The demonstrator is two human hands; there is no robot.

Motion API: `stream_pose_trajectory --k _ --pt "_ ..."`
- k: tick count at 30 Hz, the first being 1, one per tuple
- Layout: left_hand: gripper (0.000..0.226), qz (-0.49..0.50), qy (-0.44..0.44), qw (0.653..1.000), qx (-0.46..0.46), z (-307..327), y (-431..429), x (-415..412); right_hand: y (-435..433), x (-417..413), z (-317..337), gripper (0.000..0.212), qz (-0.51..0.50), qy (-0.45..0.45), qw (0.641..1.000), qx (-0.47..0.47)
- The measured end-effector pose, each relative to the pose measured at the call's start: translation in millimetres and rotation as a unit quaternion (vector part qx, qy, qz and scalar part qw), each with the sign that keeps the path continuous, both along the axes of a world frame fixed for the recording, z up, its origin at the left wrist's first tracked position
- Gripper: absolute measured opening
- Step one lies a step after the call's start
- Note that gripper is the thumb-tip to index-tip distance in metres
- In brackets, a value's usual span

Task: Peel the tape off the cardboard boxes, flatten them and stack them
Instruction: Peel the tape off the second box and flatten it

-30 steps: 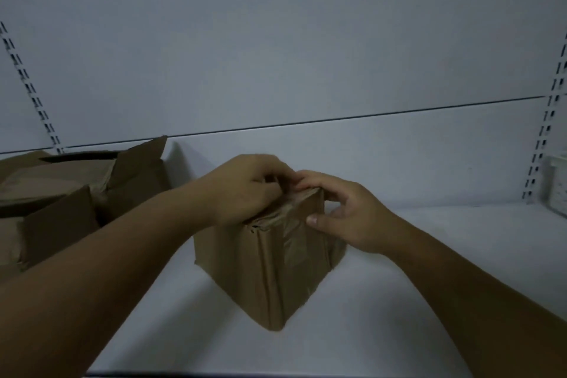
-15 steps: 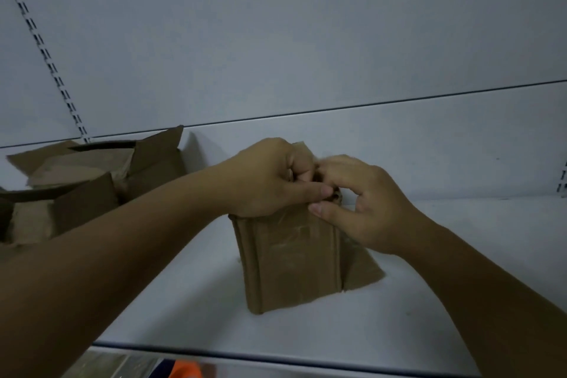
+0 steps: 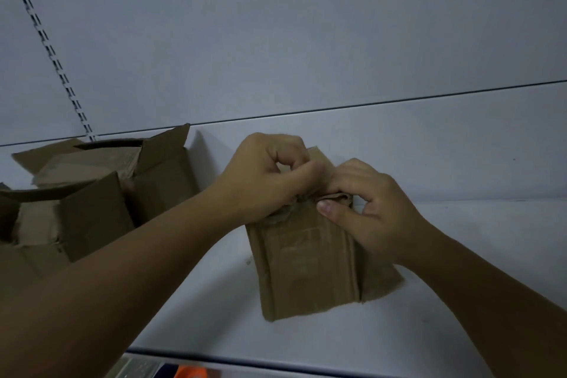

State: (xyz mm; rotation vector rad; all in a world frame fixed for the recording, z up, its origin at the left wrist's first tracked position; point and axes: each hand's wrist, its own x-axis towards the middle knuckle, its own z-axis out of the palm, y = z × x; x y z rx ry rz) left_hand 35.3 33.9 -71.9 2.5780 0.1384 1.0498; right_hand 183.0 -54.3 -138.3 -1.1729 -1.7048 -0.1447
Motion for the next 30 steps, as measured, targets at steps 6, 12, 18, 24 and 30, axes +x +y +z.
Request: stream_pose_trajectory --k 6,12,18,24,30 --pt "0.034 0.134 -0.144 0.964 0.179 -54 -6 -33 -6 -4 1 0.020 -0.092 -0.066 0.984 0.140" --pt "0.075 0.205 -0.208 0.956 -0.041 -117 -36 -51 -3 -16 -6 0.021 -0.061 -0.055 0.989 0.124" --pt "0.037 0.221 -0.199 0.955 -0.003 -120 -36 -52 -3 -22 -9 0.022 -0.099 -0.052 0.986 0.127" --pt "0.070 0.192 -0.089 0.972 -0.098 -124 -27 -52 1 -27 -12 0.028 -0.136 -0.053 0.980 0.131" --pt "0.074 0.167 -0.075 0.975 -0.125 -126 -25 -50 2 -25 -14 0.028 -0.135 -0.054 0.981 0.128"
